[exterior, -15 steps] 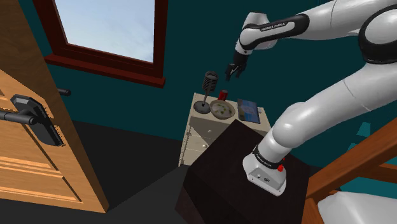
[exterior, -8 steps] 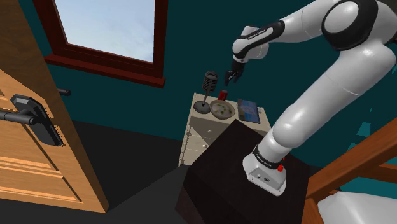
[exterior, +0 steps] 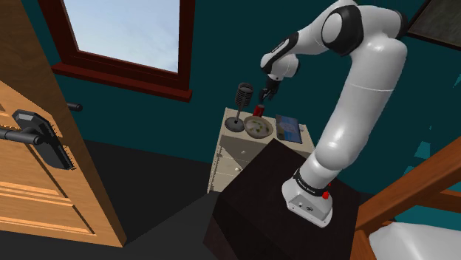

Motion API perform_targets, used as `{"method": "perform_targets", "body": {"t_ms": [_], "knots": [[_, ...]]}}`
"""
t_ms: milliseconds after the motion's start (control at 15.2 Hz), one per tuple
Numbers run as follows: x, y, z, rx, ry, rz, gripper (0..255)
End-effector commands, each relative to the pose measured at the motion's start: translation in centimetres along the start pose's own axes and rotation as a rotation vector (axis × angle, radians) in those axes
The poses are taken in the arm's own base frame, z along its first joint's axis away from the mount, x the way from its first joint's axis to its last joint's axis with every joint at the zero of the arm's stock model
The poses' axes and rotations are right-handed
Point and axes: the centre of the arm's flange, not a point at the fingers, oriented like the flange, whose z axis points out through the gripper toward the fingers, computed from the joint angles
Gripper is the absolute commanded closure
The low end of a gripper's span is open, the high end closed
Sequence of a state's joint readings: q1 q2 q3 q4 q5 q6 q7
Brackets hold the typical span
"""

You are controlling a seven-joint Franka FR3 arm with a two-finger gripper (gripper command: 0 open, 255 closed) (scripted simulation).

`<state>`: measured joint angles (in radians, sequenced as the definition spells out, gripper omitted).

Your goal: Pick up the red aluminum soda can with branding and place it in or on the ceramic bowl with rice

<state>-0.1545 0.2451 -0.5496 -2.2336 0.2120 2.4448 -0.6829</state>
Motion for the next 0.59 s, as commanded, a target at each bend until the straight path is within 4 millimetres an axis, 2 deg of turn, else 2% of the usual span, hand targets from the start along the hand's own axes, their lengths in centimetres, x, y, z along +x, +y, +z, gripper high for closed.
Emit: {"method": "perform_targets", "body": {"t_ms": [0,264,528], "knots": [[0.8,1.4,2.1,0.004,0.003,-0.003,0],[2.7,4.6,5.9,0.009,0.006,-0.007,0],[2.8,4.9,7.8,0.01,0.006,-0.008,0]]}}
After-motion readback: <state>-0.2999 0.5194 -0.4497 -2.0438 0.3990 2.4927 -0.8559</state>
